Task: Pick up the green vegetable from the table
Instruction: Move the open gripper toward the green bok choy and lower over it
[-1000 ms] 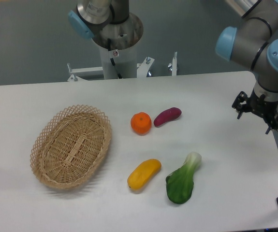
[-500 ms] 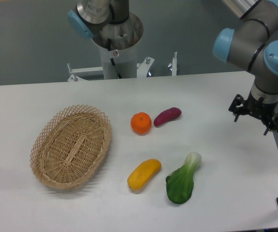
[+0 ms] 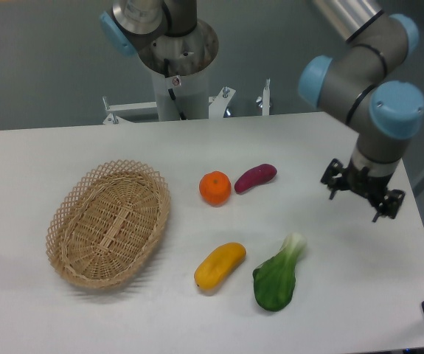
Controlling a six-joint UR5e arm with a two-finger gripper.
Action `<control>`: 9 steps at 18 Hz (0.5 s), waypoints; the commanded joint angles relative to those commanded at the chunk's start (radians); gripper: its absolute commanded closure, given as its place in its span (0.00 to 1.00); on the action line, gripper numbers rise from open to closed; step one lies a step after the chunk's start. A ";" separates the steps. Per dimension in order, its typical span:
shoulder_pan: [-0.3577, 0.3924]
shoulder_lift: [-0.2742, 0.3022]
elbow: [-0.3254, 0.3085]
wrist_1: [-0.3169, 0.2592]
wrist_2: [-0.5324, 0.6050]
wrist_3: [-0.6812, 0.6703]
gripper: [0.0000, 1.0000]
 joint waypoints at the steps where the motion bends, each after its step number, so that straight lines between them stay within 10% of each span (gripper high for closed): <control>1: -0.008 -0.001 -0.020 0.017 0.000 0.000 0.00; 9: -0.069 -0.067 -0.062 0.166 0.003 -0.014 0.00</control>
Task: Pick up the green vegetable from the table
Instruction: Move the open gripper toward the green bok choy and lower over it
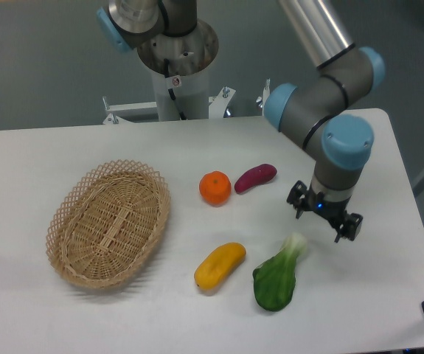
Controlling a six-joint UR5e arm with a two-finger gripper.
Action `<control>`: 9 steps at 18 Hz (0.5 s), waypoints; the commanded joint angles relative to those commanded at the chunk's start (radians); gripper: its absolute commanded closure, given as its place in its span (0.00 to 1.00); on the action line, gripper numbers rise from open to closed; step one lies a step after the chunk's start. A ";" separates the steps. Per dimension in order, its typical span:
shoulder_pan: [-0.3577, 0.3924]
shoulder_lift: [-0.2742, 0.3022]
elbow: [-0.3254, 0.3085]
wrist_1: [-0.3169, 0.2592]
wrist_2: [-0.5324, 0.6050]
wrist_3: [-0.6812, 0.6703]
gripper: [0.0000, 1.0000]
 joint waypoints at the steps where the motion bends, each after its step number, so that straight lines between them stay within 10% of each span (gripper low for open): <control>1: -0.003 -0.008 0.000 0.003 0.000 -0.008 0.00; 9: -0.040 -0.052 -0.003 0.044 0.003 -0.034 0.00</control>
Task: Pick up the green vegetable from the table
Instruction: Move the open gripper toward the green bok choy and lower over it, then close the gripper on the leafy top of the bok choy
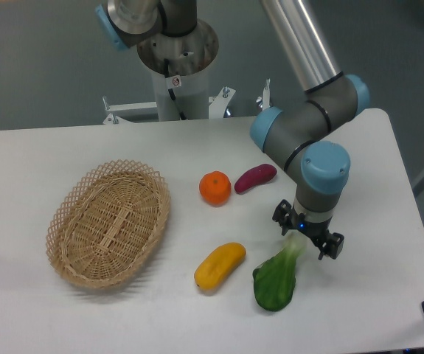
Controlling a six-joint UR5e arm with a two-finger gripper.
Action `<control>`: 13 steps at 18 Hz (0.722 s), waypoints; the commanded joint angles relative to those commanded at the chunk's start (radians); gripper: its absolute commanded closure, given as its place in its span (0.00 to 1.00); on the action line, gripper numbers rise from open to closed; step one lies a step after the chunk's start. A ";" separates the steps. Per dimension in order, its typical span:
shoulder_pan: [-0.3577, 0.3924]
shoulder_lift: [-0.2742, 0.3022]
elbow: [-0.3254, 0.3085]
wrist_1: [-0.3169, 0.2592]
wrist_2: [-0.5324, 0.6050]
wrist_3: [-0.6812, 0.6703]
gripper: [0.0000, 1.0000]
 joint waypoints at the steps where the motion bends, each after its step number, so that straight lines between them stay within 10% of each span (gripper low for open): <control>1: -0.002 -0.002 0.000 0.002 0.000 0.000 0.00; 11: -0.028 -0.017 0.005 0.025 0.008 -0.034 0.00; 13: -0.029 -0.018 0.006 0.028 0.008 -0.034 0.13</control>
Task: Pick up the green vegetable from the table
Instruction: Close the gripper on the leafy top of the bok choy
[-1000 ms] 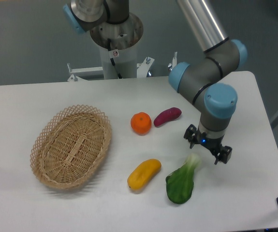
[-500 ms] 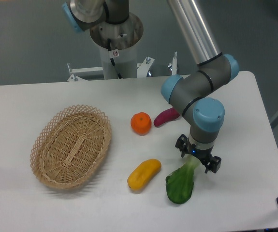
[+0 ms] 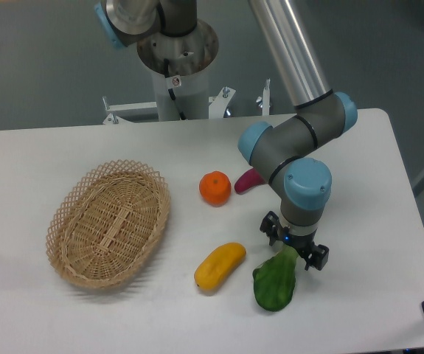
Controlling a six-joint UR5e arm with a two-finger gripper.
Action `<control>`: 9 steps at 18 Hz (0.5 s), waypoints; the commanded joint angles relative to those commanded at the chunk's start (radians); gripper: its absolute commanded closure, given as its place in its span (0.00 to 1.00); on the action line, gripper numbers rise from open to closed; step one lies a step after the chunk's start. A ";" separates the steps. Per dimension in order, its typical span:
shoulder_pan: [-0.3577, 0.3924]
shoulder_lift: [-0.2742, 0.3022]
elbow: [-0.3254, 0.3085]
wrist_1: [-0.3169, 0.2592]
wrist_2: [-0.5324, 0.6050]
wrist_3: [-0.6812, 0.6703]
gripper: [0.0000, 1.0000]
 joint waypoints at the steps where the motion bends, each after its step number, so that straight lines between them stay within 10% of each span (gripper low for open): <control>1: 0.000 0.000 0.000 0.000 0.000 -0.002 0.20; 9: -0.017 -0.021 0.018 0.005 0.066 -0.054 0.48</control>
